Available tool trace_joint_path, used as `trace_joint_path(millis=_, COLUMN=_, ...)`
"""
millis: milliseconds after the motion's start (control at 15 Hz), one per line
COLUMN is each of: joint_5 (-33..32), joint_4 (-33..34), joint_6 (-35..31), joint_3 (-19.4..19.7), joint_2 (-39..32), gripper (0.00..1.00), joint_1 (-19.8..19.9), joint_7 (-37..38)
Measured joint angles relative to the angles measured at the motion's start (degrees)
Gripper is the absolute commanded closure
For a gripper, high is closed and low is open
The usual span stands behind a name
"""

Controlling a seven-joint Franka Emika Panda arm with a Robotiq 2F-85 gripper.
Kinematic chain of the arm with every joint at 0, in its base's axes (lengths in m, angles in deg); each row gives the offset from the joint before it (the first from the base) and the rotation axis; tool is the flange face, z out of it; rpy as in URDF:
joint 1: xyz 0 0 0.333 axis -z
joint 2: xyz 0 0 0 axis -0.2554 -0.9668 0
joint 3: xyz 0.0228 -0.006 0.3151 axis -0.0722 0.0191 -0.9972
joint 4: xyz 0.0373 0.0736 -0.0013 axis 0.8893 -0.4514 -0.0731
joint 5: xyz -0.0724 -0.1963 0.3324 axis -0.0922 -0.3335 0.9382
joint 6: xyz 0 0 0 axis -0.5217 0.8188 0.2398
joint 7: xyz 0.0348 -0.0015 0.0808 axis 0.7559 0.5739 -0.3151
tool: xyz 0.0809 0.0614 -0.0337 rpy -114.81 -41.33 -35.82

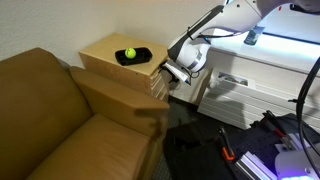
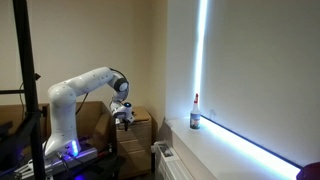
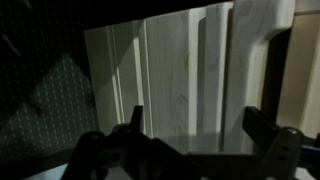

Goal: Open the top drawer

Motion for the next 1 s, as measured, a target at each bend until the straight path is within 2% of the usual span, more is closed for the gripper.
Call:
trace_joint_path(millis=467, joint_5=-1.1, joint_4=2.15, joint_6=0.03, joint_3=0.2, joint_2=-0.37, gripper=0.0, joint_1=-1.57, joint_7=0.06)
trace_joint_path(millis=1000, joint_5=-0.02, joint_4=4.06, joint_6=1.91, joint_3=5.46, joint_2=0.87, gripper=0.0, joint_1=-7.03, joint_7=2.92)
